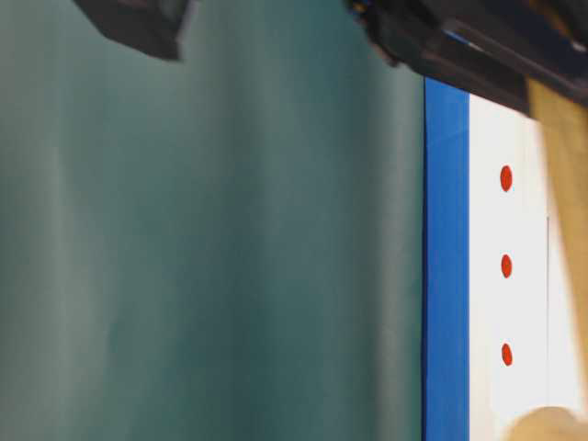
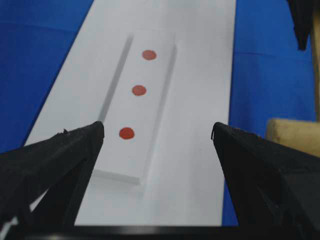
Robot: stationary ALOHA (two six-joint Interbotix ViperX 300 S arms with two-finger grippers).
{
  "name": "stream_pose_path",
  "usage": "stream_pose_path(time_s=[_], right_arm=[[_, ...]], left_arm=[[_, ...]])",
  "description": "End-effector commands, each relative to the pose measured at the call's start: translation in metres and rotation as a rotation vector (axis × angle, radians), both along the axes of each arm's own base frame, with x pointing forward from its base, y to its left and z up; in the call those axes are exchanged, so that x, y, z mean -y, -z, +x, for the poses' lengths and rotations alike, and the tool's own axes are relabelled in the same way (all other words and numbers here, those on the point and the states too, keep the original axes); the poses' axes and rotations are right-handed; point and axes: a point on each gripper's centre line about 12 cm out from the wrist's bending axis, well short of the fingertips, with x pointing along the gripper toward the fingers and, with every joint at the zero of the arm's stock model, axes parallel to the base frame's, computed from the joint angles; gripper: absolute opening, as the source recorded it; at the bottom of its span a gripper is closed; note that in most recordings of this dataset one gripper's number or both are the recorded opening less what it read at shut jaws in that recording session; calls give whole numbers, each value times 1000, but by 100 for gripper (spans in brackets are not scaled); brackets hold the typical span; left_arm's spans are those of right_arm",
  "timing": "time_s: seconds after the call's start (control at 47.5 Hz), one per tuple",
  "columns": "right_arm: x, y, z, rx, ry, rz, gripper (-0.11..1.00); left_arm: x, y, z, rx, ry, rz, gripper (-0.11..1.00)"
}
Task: Hit the mark with a hammer.
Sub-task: 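Carry the mallet with the right gripper back below the board and lower it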
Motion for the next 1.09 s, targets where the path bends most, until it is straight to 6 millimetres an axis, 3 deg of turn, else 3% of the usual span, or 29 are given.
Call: stream_pose_path(time_s=[0.0,0.316,0.736,0.863,1.073], right_arm=[[-7,-6,9,24,-7,7,9],[-17,36,22,-69,-9,-6,9],[-18,51,14,-117,-9,-4,10],[-20,55,13,-133,-16,-3,30],[-20,52,13,-121,-15,-5,88]], left_arm=[[-1,-3,2,13,-6,-1,87],[-1,-1,1,8,-6,-2,87],[-1,0,0,6,-8,-8,86],[-1,0,0,3,-8,-10,86],[-1,0,0,2,-9,-13,86]])
